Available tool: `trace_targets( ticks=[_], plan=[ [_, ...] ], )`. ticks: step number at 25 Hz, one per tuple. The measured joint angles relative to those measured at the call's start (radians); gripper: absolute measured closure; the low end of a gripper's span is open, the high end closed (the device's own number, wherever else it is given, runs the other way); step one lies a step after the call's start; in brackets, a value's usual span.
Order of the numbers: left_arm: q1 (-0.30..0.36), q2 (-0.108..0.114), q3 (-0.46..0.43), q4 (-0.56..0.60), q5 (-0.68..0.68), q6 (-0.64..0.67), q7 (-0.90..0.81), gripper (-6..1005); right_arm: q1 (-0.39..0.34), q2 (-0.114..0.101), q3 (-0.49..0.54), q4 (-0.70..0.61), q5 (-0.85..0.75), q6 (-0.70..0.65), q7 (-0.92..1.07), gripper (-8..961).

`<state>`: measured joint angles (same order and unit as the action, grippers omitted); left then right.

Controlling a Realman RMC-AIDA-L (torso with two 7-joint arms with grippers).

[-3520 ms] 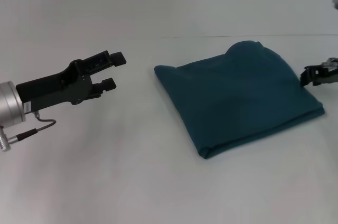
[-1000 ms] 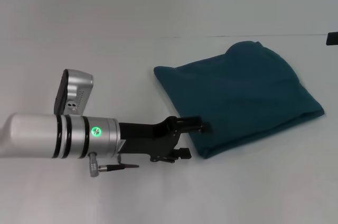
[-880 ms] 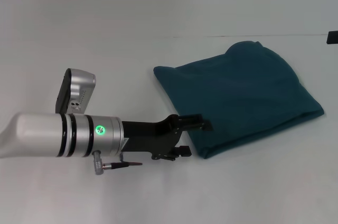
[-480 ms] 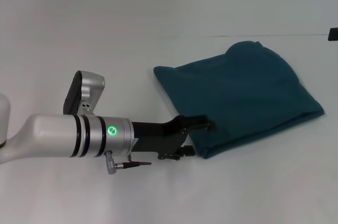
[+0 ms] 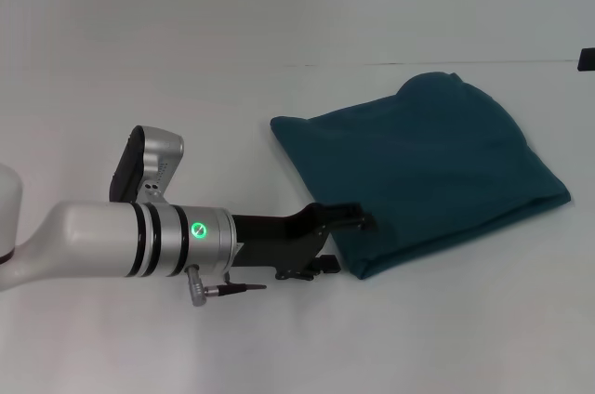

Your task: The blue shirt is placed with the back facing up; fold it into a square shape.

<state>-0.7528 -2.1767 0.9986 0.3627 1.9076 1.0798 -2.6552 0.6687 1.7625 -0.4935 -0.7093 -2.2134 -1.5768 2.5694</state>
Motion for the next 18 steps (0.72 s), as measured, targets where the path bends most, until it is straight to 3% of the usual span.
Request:
trace_targets(
  ticks=[18],
  plan=[
    [-0.056,0.0,0.005,-0.092,-0.015,-0.044,0.038,105,-0.008,0.002,0.0,0.007,0.001,-0.006,0.0,159]
  ],
)
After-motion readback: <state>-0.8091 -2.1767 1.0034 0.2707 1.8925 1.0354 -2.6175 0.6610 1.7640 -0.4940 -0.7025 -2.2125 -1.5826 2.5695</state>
